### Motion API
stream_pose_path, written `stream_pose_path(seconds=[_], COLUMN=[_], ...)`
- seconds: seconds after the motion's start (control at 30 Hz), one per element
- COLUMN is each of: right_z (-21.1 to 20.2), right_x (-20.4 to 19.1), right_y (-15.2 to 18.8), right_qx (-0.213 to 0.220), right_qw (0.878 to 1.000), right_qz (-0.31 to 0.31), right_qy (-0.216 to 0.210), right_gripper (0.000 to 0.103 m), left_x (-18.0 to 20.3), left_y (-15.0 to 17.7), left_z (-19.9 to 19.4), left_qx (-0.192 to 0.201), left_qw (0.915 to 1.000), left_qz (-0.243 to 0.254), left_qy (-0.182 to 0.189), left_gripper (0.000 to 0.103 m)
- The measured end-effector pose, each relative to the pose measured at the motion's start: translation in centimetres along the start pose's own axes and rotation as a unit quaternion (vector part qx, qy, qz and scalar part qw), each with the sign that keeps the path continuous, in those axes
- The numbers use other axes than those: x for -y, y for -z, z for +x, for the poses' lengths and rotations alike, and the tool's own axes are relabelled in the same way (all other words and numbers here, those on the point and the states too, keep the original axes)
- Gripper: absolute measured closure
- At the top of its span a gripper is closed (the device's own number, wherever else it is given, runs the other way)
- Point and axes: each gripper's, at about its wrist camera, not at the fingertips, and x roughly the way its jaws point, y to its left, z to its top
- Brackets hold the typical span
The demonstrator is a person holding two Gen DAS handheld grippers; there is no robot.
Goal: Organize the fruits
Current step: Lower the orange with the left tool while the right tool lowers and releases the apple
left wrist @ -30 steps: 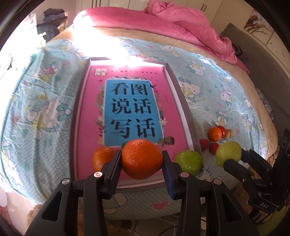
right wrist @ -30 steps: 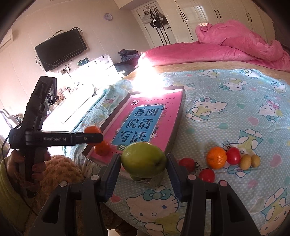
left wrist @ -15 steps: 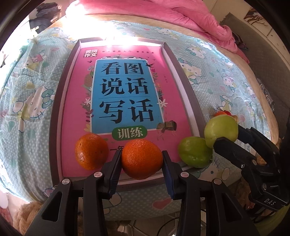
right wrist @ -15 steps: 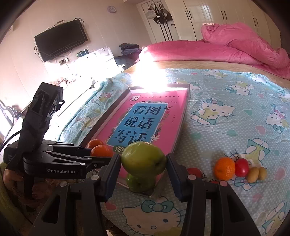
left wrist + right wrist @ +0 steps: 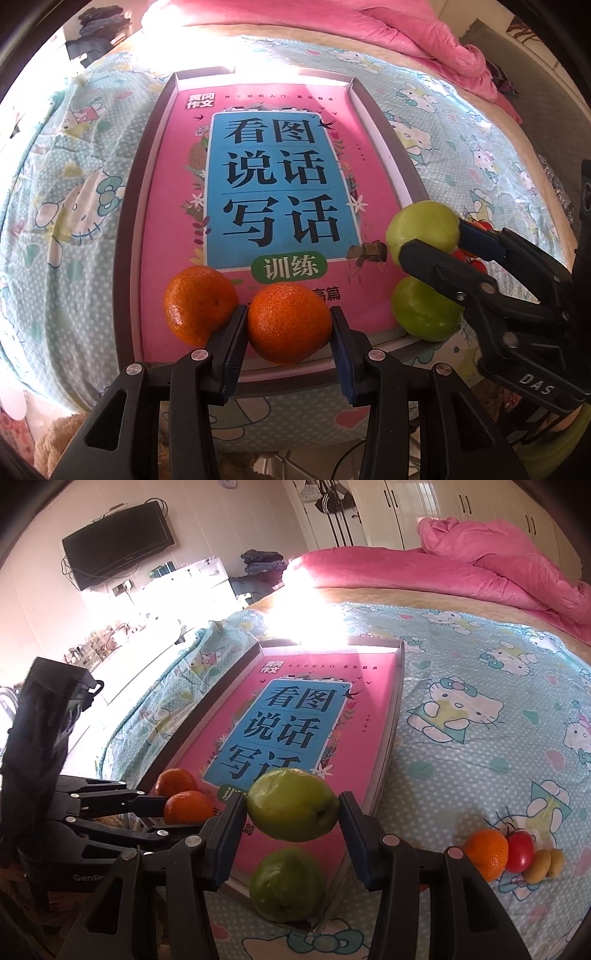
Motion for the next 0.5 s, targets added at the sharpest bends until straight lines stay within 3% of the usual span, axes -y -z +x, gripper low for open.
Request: stream_pose_path(seconds=[0.5], right_z=[2.0], right_x=[-0.3], right_y=[0.1], right_qx=[-0.032], right_qw=[0.999], right_qz=[-0.026], right_qy=[0.022], right_gripper=[0.052], left_x=[-0.2], left_y=[0.0], left_z=[0.4], left_qx=[-0.004], left_qw=[1.0000], left_qz=[-0.002], left_qy=[-0.004], left_gripper=[0.058])
